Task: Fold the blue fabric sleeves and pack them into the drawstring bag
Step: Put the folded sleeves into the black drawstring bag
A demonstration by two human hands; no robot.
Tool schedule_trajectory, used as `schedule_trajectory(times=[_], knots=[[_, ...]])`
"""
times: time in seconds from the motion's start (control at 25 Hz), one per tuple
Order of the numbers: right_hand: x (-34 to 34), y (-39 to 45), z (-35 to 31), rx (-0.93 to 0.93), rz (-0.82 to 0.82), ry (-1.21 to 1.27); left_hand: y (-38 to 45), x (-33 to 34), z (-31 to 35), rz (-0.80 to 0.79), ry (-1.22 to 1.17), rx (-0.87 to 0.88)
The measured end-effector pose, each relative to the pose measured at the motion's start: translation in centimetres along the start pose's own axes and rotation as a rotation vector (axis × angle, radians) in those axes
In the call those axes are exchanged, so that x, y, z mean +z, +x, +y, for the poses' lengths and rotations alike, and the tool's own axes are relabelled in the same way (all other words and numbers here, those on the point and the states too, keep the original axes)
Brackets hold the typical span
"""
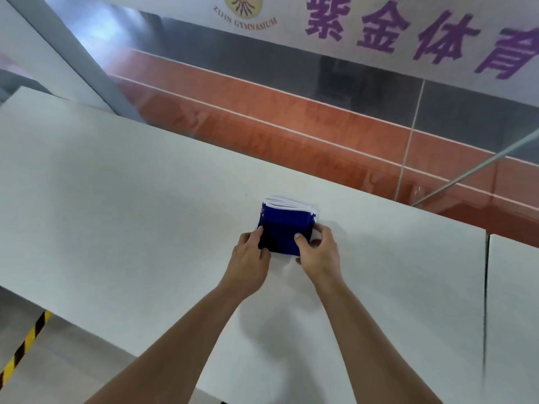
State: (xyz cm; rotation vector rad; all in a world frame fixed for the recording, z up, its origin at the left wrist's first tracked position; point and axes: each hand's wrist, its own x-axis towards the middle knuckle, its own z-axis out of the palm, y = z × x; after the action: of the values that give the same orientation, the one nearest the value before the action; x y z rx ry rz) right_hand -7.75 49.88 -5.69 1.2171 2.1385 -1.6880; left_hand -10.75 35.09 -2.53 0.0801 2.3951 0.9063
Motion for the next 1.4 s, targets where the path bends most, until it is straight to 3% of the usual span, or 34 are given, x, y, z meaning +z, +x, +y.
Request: schedule_trajectory(times=[0.2,0.36,0.6,1.0,1.4], knots=[[-0.5,-0.9,-0.2,0.163,-0.015,0.191,-1.3,0.9,-0.2,0.069,-0.173,-0.115],[-2.0,-4.7,0.9,0.104,0.019,0.238,-3.4,1.1,-1.0,0.114,-0.321,-0.148],[-6.4,-13.1,1.9,0.0,0.123,0.28,-8.3,1.1,1.5,-0.15,-0.642,-0.242],[-17.8,-23.8,8.0,-0.059,0.405,0.378,-18.9,8.1,9.1,-0.267,-0.467,0.17],[-37.4,-32.2,20.0,-0.088,0.489,0.578,-31.8,25.8,18.1,-0.42,-0.415,0.347]])
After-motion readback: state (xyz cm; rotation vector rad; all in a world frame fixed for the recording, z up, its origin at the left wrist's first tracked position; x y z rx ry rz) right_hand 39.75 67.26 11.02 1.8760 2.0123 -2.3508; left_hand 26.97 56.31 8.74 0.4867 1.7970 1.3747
